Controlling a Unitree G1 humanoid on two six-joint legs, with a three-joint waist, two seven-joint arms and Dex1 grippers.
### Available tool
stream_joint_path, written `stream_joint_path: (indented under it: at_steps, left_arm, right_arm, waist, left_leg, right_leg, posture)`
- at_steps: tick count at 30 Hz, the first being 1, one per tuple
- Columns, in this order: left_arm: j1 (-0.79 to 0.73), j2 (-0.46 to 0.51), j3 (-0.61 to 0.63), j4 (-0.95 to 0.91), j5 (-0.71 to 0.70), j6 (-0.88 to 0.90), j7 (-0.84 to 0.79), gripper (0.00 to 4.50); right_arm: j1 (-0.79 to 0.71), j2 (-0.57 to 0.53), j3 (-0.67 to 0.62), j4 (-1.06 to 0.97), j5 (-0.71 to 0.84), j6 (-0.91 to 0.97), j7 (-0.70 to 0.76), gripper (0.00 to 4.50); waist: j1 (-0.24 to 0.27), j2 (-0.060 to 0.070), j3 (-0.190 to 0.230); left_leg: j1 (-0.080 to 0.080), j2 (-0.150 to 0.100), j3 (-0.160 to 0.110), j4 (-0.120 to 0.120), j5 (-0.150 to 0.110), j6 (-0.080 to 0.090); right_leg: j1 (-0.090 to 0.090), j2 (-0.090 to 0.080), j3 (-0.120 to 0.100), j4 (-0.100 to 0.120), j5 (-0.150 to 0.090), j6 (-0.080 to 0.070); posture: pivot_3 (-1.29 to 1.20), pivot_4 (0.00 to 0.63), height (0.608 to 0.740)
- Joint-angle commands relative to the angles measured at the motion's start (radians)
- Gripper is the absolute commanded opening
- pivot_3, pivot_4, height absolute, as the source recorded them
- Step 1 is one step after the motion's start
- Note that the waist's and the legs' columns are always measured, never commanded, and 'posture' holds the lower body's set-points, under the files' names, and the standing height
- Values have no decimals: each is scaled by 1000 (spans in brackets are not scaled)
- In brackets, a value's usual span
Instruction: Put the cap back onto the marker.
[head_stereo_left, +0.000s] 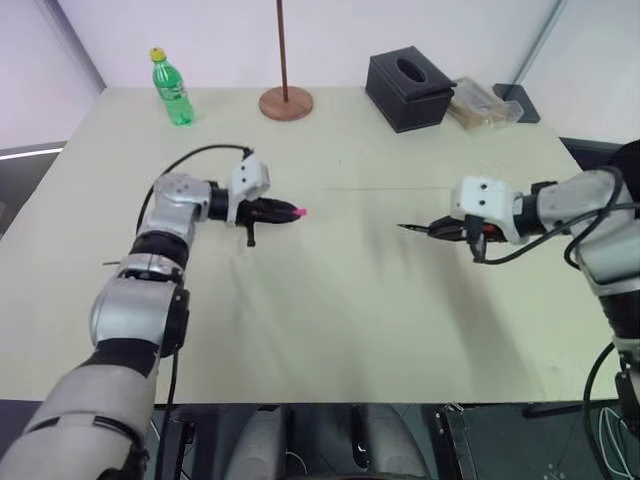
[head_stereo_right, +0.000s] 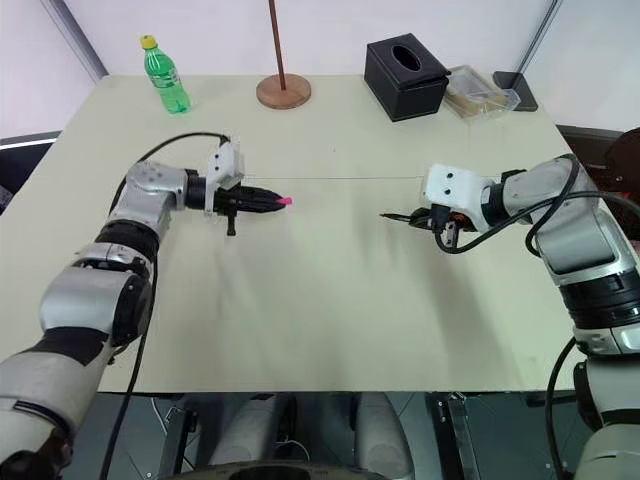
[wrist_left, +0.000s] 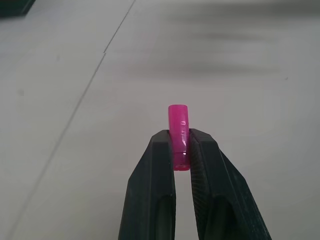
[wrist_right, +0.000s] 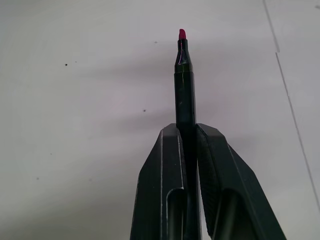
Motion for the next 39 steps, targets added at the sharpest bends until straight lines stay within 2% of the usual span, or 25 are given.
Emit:
stream_joint_path:
  at_steps: [1,11,20,39]
  left_arm:
    - [-27,6,14,-58,-39,-4,-43,46]
    - [-28,-88,-31,-77,-23,-51,-8,46]
    - [-37,-171,-56,-54,-13,-73,34,46]
    - [-48,-191,-83,-15,9,-98,73,46]
  right_arm:
    - [-42,15,9,17,-12,-36,11,0]
    - [-148,108,65,79,-43,-72,28,0]
    - [-174,137,69,98,-64,-77,31,0]
    - [-172,157,61,94,-74,-69,21,0]
  waist:
    - [-1,0,0]
    - [-1,0,0]
    - [0,0,0]
    - [0,0,0]
  left_leg:
    - [0,0,0,0,0,0]
    - [0,0,0,0,0,0]
    - [-1,0,0,1,0,0]
    - [-1,0,0,2,0,0]
  right_leg:
    - [0,0,0,0,0,0]
    - [0,0,0,0,0,0]
    - [-1,0,0,0,0,0]
    - [-1,0,0,2,0,0]
  posture:
    - [0,150,740]
    - [0,150,740]
    - [0,150,740]
    - [0,150,740]
